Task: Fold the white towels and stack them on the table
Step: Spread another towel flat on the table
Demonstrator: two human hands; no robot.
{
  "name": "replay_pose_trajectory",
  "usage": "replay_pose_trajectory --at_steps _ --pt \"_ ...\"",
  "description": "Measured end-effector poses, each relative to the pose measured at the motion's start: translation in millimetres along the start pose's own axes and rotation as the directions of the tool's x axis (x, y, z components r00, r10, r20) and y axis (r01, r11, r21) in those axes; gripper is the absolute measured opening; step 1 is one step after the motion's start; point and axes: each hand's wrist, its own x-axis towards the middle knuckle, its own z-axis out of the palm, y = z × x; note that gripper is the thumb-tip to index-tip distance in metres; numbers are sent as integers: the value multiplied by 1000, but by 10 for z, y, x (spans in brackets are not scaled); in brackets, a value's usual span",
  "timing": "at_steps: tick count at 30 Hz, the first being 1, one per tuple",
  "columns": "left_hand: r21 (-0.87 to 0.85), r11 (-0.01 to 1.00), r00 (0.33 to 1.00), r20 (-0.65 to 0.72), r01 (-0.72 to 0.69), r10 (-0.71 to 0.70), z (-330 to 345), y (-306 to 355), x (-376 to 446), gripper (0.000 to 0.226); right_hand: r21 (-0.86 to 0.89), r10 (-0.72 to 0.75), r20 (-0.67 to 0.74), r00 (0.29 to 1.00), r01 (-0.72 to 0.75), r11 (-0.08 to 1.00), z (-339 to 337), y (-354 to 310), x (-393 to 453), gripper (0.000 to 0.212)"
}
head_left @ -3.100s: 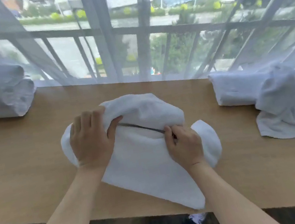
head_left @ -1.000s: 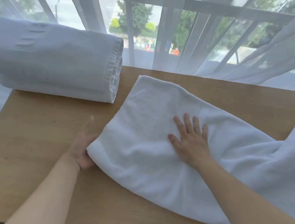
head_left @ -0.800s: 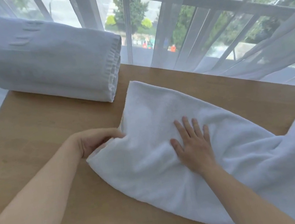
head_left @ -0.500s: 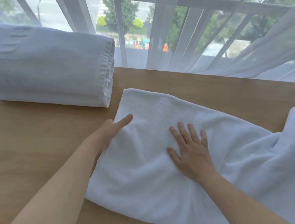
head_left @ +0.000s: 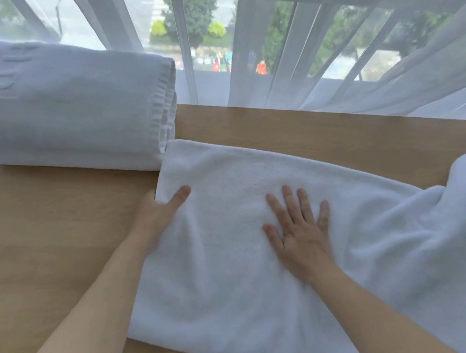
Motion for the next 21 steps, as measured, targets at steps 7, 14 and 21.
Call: replay_pose_trajectory --at_steps 7,14,21 --pt "-9 991 981 144 134 -131 -143 -146 -186 54 -13 -15 61 998 15 1000 -119 198 302 62" --pt "1 997 994 81 71 -71 -79 -438 -536 50 45 88 -3 996 -87 995 -224 221 204 64" --pt "6 1000 999 -46 -4 4 142 -521 -692 32 -19 205 8 979 -204 979 38 351 -180 68"
